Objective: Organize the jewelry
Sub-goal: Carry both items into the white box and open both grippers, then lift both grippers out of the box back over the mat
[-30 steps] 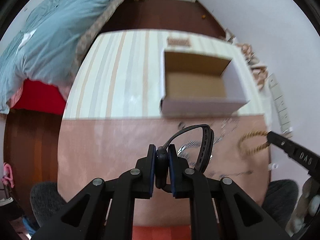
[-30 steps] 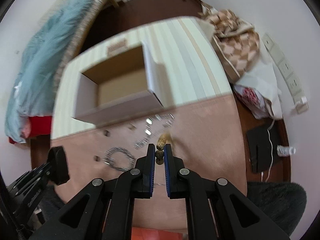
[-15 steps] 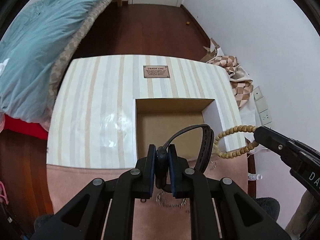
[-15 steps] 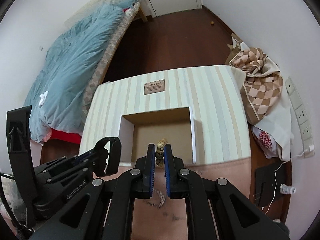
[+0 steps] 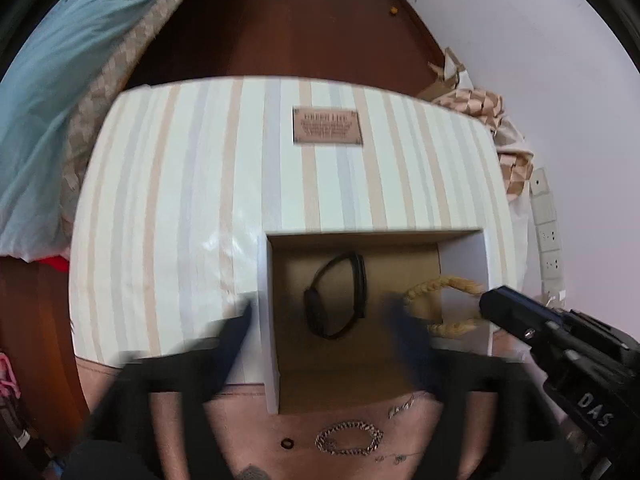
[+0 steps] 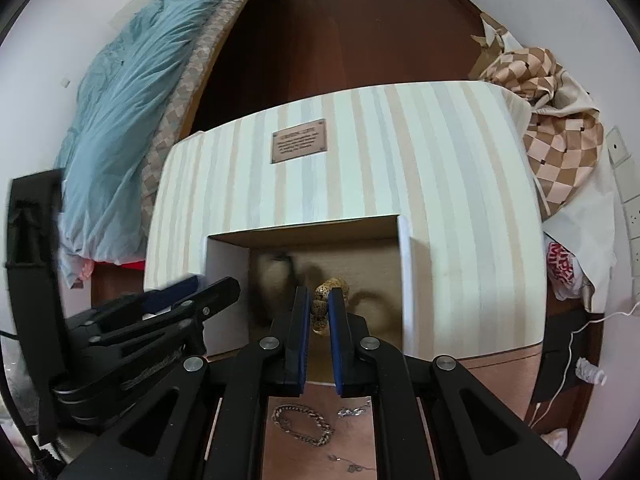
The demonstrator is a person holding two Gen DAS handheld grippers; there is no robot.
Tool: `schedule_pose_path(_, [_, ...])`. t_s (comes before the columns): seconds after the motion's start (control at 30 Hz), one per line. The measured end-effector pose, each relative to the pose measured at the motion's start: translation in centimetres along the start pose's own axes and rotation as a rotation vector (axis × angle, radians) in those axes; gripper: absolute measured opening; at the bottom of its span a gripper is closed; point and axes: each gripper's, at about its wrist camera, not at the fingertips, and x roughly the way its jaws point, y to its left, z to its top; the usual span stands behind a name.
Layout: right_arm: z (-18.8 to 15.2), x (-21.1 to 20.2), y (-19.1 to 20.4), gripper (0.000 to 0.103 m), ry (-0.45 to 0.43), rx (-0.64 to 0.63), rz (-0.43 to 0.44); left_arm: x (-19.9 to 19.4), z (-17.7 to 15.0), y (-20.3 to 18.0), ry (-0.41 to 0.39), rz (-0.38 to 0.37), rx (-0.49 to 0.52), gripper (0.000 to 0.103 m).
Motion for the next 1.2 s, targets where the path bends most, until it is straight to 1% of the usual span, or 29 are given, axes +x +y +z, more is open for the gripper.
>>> schedule_pose_path(0.03, [0.0,-0.1,-0.2,0.035,-0.004,0.005,-0.011,-0.4,0.1,0.1,-0.014,0.012,-0.001,0.092])
schedule_pose_path(0.1, [-0.2,-0.6,-0.5,0.048,-0.015,0.008,-0.016,-1.0,0.2,0.5,-0.028,0.028,-0.009,0.092])
schedule_pose_path(0.17, [-0.4,-0.9,-0.5,0.050,-0.024,-0.001,-0.041,-1.6,0.2,1.1,-0.050,0.059,-0.019,0.094])
schedule_pose_path(0.2, [-0.6,-1.1,-0.4,0.055,-0.028,-0.009,-0.059,-1.7,0.3,1.2,-0.058,0.072,-0.020,0.098])
schedule_pose_path(0.23, [-0.9,-1.3,-0.3,0.064,-0.035,-0.019,-0.083,-2.0,0.1,1.5,-0.071,0.088,-0.020,0.100])
schedule_pose_path(0.27, [-1.2,-1.6,-0.2,0.067,-0.047,-0.030,-0.101,-2.3,-0.2,1.7,-0.090,0.109,-0.023,0.102])
schedule_pose_path(0.3, [-1.4,-1.7,-0.1,0.074,-0.053,-0.039,-0.119,-2.6,-0.6,2.0,-0.109,0.126,-0.024,0.102])
schedule_pose_path(0.33, [-1.9,-1.8,0.1,0.079,-0.065,-0.058,-0.178,-2.8,-1.0,2.2,-0.124,0.140,-0.027,0.102])
schedule_pose_path(0.43, [-2.9,-2.0,0.6,0.088,-0.092,-0.100,-0.282,-3.1,-2.0,2.6,-0.157,0.179,-0.032,0.102])
schedule_pose_path(0.47, [-3.4,-2.0,0.7,0.089,-0.098,-0.107,-0.311,-3.2,-2.5,2.7,-0.167,0.193,-0.033,0.103])
schedule_pose_path(0.53, [-4.0,-1.9,0.5,0.092,-0.102,-0.110,-0.337,-3.2,-3.3,2.9,-0.177,0.209,-0.036,0.103])
schedule_pose_path(0.63, [-5.0,-1.7,0.2,0.092,-0.114,-0.113,-0.378,-3.2,-4.4,3.1,-0.188,0.229,-0.035,0.103])
schedule_pose_path(0.9, [-6.9,-2.8,0.5,0.092,-0.145,-0.101,-0.380,-4.1,-6.8,2.6,-0.215,0.258,-0.025,0.103])
schedule_pose_path(1.0, [-7.7,-4.0,1.0,0.092,-0.177,-0.102,-0.385,-5.1,-7.6,2.5,-0.234,0.253,-0.029,0.103])
schedule_pose_path(1.07, [-8.2,-4.9,1.3,0.092,-0.197,-0.101,-0.388,-6.3,-8.5,2.3,-0.263,0.253,-0.025,0.103])
schedule_pose_path(1.2, [-9.8,-7.8,2.0,0.093,-0.254,-0.109,-0.394,-8.4,-10.2,1.6,-0.304,0.264,-0.016,0.103])
